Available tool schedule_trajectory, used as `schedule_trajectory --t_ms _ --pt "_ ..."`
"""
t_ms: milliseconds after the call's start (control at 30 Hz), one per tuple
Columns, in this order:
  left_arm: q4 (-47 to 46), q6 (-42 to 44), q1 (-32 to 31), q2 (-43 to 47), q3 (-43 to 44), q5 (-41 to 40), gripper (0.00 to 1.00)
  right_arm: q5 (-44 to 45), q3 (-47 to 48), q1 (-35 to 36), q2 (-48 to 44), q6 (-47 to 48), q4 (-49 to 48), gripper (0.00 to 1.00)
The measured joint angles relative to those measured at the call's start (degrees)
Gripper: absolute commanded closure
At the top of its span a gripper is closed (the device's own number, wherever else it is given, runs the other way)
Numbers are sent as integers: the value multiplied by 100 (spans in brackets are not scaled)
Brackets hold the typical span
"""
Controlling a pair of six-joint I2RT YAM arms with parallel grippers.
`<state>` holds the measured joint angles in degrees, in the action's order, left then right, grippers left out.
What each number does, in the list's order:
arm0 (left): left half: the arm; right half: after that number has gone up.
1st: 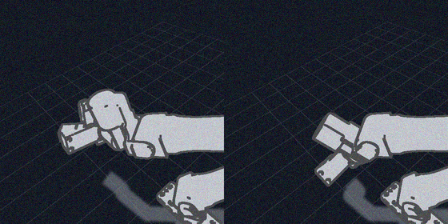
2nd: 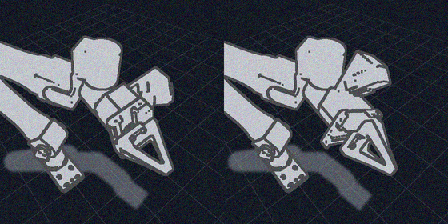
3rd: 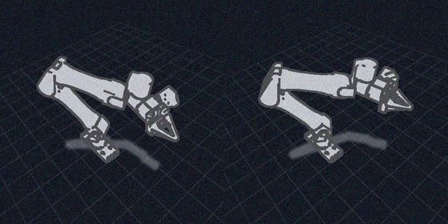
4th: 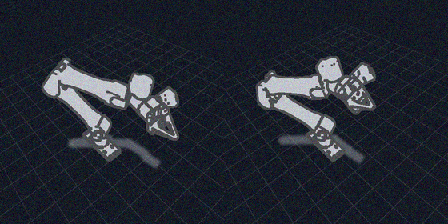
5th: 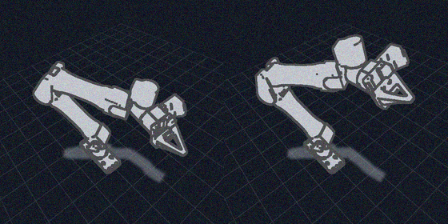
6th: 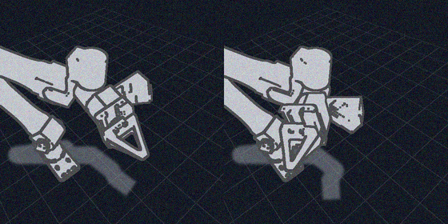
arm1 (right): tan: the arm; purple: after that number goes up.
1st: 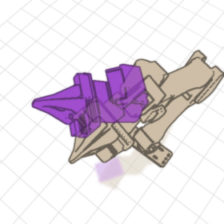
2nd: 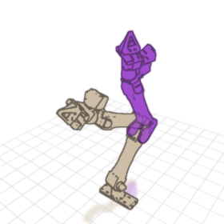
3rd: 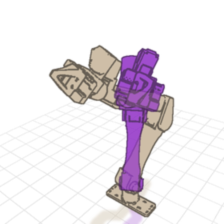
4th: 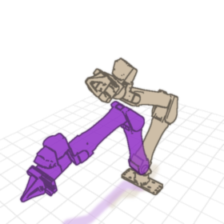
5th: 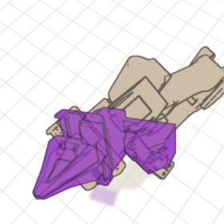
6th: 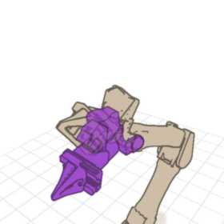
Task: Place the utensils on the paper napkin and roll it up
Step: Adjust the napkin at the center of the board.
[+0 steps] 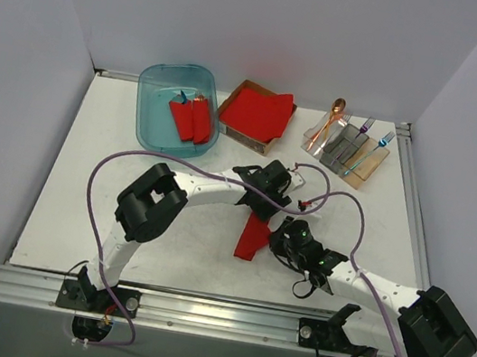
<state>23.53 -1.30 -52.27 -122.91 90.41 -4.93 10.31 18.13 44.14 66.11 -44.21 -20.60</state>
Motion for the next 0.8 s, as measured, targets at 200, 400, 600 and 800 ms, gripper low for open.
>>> schedule_trajectory --t_ms 200,400,600,800 --pt "-20 -2 46 -4 -7 98 37 199 0 -66 -72 -243 236 100" --pt "-39 17 66 -9 -13 146 37 382 22 -109 -52 -437 422 100" --pt "-127 50 79 -9 -59 195 38 553 262 -149 352 -573 625 100" --pt "-315 98 101 35 -177 247 38 645 389 -221 560 -656 728 100"
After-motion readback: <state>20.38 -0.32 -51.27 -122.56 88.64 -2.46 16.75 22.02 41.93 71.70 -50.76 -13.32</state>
